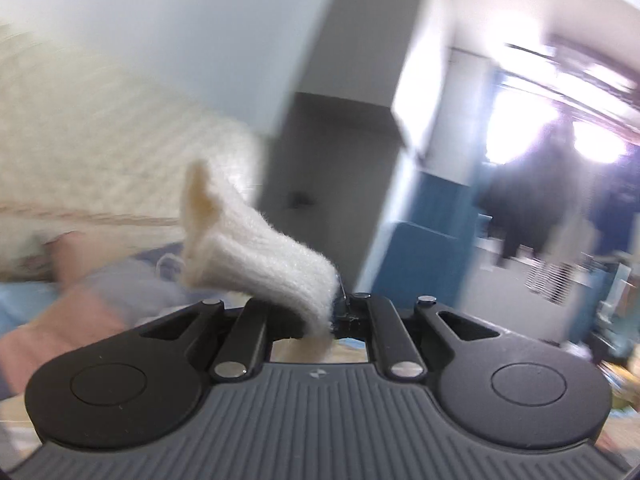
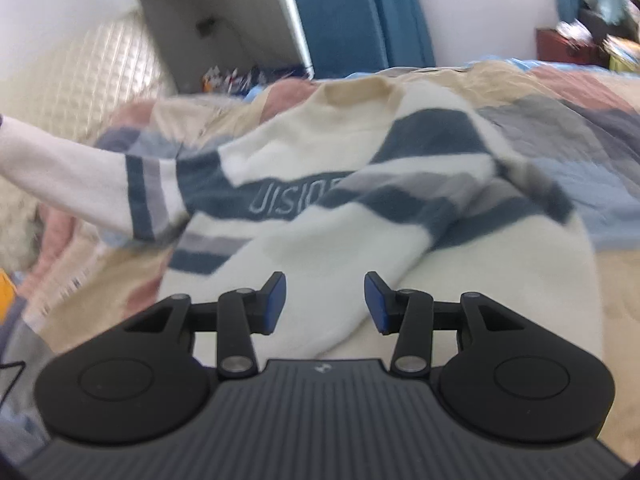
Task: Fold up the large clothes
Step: 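Fold the held sleeve across the sweater body with the left gripper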
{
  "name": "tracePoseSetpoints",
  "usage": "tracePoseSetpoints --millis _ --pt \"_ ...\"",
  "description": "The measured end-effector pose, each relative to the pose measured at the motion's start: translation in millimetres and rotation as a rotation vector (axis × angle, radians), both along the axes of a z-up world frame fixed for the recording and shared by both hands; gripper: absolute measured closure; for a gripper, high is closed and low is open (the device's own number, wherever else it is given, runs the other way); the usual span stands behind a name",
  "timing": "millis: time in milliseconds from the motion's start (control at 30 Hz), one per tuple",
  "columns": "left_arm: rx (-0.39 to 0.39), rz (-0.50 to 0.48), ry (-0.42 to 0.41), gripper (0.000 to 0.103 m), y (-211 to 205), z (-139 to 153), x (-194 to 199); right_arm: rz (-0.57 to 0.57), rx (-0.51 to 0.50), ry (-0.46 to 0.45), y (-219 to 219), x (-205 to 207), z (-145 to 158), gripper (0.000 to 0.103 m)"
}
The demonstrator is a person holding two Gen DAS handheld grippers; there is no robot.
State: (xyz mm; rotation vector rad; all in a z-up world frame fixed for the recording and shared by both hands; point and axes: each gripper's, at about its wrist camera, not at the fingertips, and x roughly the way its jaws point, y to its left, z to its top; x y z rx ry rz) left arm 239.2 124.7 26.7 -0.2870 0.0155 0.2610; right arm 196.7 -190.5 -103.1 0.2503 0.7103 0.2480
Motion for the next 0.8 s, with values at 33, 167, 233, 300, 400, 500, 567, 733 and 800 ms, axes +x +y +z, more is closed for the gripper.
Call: tracePoseSetpoints --millis 33,167,233,300,400,500,567,733,800 --pt "0.025 -0.038 -0.003 0.093 -17 4 0 -0.016 0.022 0.002 -7 -3 2 0.056" --pt "0.045 -0.197 0.001 0.093 -82 6 -2 -0.07 0.093 -0.036 -32 -13 15 0.055" --pt "0.047 -0.276 0.025 0.093 -112 -2 0 -0.106 0.117 -0.064 -47 -17 23 0.055" --pt "0.024 -0.391 0.095 0.093 -145 -20 10 -0.143 0.146 -0.092 -62 -22 28 0.054" --pt "0.09 -0.497 0.226 0.093 -199 -58 24 -0.185 0.178 -0.107 -84 -25 29 0.054" --pt "0.112 -0.594 0.347 0.093 -238 -106 35 -0.224 0.23 -0.104 -103 -25 26 0.054" --pt "0.114 -0.639 0.417 0.093 -260 -135 38 -0.248 0.264 -0.098 -114 -23 23 0.054" --pt "-0.008 -0.701 0.592 0.093 -251 -194 64 -0.279 0.268 -0.097 -126 -19 17 0.054" --pt "-0.039 -0.706 0.611 0.093 -242 -205 68 -0.276 0.283 -0.085 -128 -18 14 0.054"
